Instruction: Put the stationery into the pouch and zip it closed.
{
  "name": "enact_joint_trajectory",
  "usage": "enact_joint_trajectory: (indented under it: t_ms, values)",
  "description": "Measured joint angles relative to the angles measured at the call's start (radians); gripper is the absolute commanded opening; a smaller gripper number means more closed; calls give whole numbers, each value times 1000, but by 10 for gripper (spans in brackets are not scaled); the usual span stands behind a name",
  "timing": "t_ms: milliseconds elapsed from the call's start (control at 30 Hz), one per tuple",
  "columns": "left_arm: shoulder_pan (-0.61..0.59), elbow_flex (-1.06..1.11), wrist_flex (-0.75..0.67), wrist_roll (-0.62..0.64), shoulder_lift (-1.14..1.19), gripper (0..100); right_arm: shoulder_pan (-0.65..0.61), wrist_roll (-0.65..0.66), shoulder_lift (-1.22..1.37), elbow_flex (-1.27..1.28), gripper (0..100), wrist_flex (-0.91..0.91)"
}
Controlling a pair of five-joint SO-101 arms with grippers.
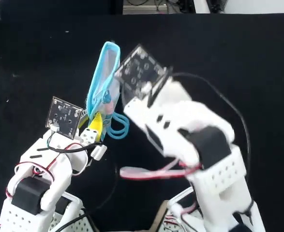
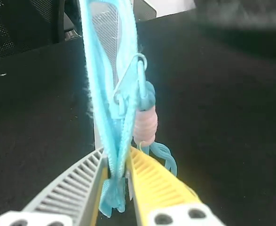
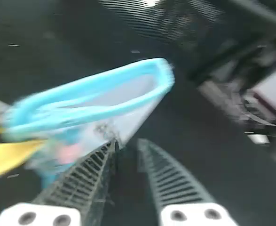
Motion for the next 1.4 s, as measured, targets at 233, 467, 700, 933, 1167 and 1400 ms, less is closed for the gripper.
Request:
enact_joint_trajectory:
  t_ms: [233, 467, 700, 933, 1167, 1400]
  values:
    - [0, 11, -2, 0, 0, 30, -135, -51, -89, 170, 200, -77]
    - [0, 15, -2, 0, 0, 30, -147, -46, -143, 476, 201, -379]
    - [-5, 31, -3, 0, -2, 30, -146, -44, -261, 664, 198, -608]
    - [0, 31, -3, 0, -2, 30, -86, -46, -342, 766, 195, -730]
    - [0, 32, -3, 0, -2, 30, -84, -46, -440, 801, 138, -740]
    - [0, 32, -3, 0, -2, 30, -84, -41, -417, 801, 166, -770]
